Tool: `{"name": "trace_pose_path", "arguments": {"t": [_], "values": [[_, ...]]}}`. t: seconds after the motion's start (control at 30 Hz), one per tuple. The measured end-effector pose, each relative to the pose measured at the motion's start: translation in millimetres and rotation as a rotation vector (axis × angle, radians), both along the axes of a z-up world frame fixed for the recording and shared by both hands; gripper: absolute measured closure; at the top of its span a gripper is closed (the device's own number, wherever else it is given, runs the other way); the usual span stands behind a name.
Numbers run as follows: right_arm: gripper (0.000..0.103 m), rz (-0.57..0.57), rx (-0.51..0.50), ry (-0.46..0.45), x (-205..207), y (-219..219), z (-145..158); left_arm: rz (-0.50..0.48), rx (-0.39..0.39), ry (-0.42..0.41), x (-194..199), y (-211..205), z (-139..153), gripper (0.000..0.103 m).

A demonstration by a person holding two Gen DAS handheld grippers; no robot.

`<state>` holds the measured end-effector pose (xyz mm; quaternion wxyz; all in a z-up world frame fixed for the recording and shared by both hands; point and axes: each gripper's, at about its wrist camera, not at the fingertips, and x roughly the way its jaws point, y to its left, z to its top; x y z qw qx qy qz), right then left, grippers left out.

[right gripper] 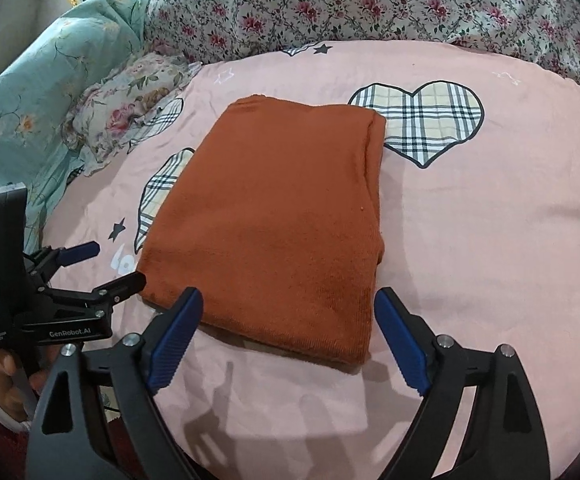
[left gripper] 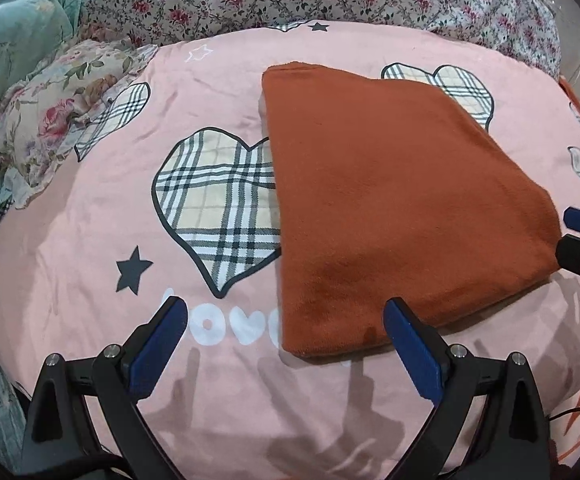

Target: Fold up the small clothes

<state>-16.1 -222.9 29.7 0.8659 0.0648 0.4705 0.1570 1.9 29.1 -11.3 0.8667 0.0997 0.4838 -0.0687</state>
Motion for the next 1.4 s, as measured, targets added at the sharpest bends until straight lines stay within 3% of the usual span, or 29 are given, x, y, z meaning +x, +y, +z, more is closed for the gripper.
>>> {"name": "trace_pose_path", "arguments": {"t": [0.23,0.57,1.4], "values": [[0.015,0.030,-0.061,0.024,9.0,10.1,3.2,-0.008,0.043,-0.004,8.9,-4.3,4.6,0.004],[0.014,0.068,-0.116,0.075,22.9,23.1,-1.2,-0.016,0.046,0.006,18.5,-9.0,5.8,0.004],[0.013,0.106,-0.122,0.109,37.2,36.6,-2.4,-0.003,0.025,-0.001,25.6,-10.0,10.6,0.004]]}}
